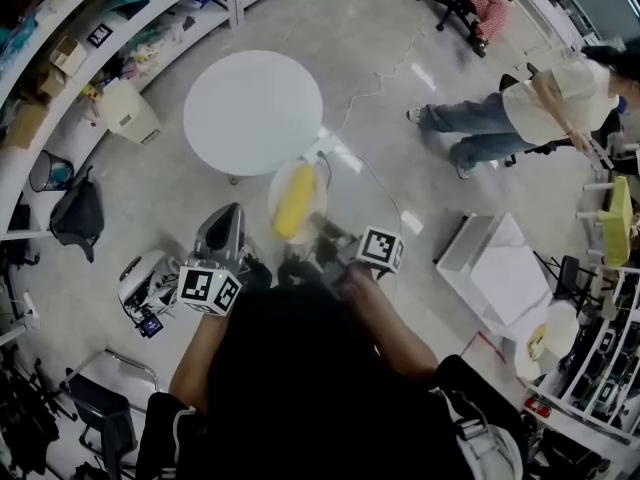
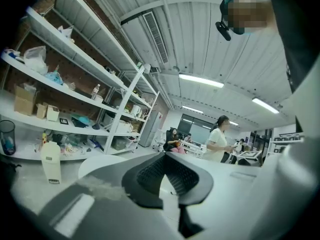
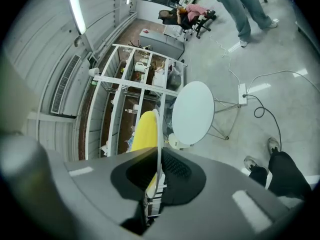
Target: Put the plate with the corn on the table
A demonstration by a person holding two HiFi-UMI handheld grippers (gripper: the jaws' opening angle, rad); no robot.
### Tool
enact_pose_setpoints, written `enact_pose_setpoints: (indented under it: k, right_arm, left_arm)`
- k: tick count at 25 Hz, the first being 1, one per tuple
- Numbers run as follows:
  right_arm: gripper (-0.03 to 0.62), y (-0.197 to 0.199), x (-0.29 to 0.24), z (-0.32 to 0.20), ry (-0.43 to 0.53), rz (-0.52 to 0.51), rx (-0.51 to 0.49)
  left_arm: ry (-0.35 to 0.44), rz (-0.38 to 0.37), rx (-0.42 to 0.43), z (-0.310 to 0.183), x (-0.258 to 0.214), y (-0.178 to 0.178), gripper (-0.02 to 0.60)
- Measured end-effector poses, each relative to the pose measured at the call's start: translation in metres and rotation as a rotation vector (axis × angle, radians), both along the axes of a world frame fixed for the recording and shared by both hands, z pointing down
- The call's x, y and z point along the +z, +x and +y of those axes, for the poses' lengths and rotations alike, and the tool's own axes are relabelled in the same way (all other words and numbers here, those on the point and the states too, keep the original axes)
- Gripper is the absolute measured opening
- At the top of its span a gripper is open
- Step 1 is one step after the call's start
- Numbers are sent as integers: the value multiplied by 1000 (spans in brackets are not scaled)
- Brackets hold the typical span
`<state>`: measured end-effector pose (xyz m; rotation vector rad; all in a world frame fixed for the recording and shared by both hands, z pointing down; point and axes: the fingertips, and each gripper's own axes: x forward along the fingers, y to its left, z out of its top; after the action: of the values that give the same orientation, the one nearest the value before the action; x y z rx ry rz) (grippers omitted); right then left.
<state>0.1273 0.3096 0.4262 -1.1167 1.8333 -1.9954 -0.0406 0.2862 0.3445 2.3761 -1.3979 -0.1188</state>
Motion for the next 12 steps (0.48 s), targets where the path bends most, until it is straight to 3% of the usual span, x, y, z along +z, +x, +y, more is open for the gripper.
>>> enact_pose_setpoints:
  k: [5,12]
  right_arm:
    - [31,7,-2,-6,46,-31,-30]
    - [32,27,1,-6,15,-12,-56]
  left_arm:
    - [0,-6,-11,-1,2,13,6]
    - [-2,1,-61,1,0,31,5]
